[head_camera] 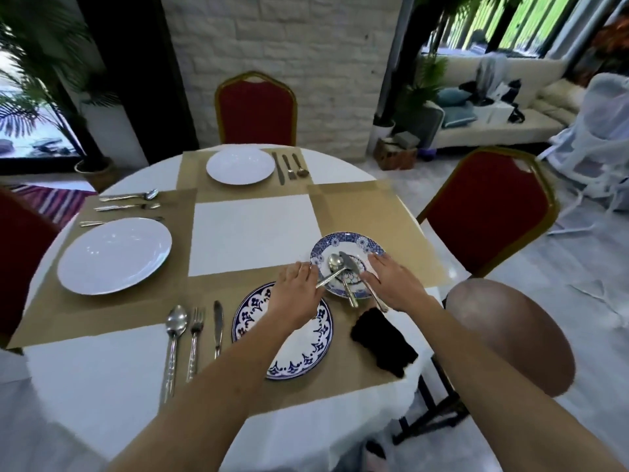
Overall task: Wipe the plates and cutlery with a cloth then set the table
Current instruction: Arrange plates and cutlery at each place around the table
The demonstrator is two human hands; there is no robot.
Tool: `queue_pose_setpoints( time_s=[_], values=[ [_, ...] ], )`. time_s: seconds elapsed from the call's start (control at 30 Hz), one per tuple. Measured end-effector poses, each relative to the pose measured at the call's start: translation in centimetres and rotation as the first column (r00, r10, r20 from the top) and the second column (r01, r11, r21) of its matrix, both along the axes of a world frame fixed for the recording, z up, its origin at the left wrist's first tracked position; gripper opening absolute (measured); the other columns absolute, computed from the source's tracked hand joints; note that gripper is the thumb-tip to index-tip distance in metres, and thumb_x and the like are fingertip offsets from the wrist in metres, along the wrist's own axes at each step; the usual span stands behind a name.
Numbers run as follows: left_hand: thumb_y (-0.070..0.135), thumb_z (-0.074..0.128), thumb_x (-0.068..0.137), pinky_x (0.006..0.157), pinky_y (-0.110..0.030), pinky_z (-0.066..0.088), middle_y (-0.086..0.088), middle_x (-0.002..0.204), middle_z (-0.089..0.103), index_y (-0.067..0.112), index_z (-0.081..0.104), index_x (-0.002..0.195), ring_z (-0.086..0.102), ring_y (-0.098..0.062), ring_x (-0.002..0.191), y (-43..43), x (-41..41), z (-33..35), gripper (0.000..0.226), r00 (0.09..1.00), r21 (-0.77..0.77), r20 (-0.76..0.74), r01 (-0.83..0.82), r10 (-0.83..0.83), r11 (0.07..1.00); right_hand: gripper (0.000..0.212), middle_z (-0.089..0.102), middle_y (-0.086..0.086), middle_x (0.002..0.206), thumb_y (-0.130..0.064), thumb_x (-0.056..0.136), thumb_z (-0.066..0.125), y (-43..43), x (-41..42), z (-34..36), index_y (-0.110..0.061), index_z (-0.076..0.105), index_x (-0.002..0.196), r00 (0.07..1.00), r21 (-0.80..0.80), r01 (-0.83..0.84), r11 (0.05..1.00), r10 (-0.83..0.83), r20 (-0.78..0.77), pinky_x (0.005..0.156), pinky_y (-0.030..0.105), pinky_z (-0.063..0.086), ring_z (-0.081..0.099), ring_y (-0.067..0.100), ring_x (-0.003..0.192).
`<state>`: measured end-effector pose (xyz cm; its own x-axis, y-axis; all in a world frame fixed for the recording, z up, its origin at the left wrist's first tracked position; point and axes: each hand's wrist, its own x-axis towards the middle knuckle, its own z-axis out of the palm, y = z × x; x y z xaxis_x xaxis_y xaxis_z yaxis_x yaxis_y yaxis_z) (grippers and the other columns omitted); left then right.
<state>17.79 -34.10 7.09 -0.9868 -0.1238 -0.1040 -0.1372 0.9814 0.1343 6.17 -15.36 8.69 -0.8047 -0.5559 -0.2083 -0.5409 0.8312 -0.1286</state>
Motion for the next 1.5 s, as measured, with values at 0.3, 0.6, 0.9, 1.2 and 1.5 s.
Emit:
queue_pose_setpoints(
  time_s=[0.3, 0.6, 0.9, 1.2, 1.5],
  values=[
    [0.042, 0.017, 0.102, 0.118, -0.039, 0.002, -0.006, 0.159, 0.014, 0.013, 0.011, 0.152, 0.008, -0.02, 0.147, 7.0, -4.8, -0.9, 0.058, 0.956, 0.03, -0.013, -0.292, 0.292, 0.956, 0.046, 0.05, 0.009, 0.141, -0.035, 0.103, 0.036, 2.7, -9.0, -0.2, -0.015, 0.04, 0.144, 0.971, -0.145, -0.232, 0.962, 0.238, 0.022, 0.098, 0.039, 0.039, 0.046, 0.027, 0.127],
    [0.036, 0.024, 0.101, 0.118, -0.045, 0.012, -0.006, 0.147, 0.041, 0.013, 0.031, 0.145, 0.031, -0.021, 0.14, 10.8, -5.3, -1.4, 0.05, 0.889, 0.048, -0.032, -0.454, 0.456, 0.89, 0.037, 0.057, 0.01, 0.129, -0.03, 0.1, 0.042, 3.9, -11.9, -1.3, -0.015, 0.054, 0.131, 0.931, -0.167, -0.343, 0.924, 0.358, 0.068, 0.091, 0.036, 0.043, 0.052, 0.027, 0.117],
    [0.01, 0.045, 0.092, 0.086, -0.035, 0.044, -0.009, 0.102, 0.066, 0.011, 0.058, 0.113, 0.061, -0.027, 0.094, 9.0, -7.6, -2.2, 0.024, 0.855, -0.023, -0.016, -0.519, 0.518, 0.855, 0.029, 0.066, 0.007, 0.115, -0.026, 0.098, 0.044, 2.9, -11.0, -3.1, -0.018, 0.067, 0.113, 0.913, -0.216, -0.353, 0.91, 0.386, 0.132, 0.081, 0.036, 0.048, 0.059, 0.027, 0.105],
    [0.001, 0.048, 0.093, 0.078, -0.031, 0.053, -0.008, 0.105, 0.064, 0.013, 0.053, 0.127, 0.062, -0.022, 0.094, 8.7, -10.7, -5.1, 0.037, 0.87, 0.029, -0.029, -0.492, 0.492, 0.87, 0.031, 0.068, 0.008, 0.097, -0.044, 0.088, 0.059, 1.4, -9.7, -5.5, -0.014, 0.063, 0.097, 0.936, -0.146, -0.216, 0.965, 0.247, 0.252, 0.066, 0.029, 0.04, 0.061, 0.027, 0.093],
    [0.002, 0.047, 0.094, 0.066, -0.025, 0.044, -0.006, 0.095, 0.063, 0.014, 0.06, 0.12, 0.062, -0.019, 0.086, 8.7, -11.3, -5.4, 0.03, 0.832, 0.124, -0.04, -0.545, 0.553, 0.829, 0.023, 0.063, 0.009, 0.095, -0.029, 0.085, 0.062, 0.2, -10.8, -5.8, -0.014, 0.051, 0.099, 0.948, -0.18, -0.139, 0.974, 0.184, 0.26, 0.065, 0.03, 0.039, 0.059, 0.028, 0.089]
  ],
)
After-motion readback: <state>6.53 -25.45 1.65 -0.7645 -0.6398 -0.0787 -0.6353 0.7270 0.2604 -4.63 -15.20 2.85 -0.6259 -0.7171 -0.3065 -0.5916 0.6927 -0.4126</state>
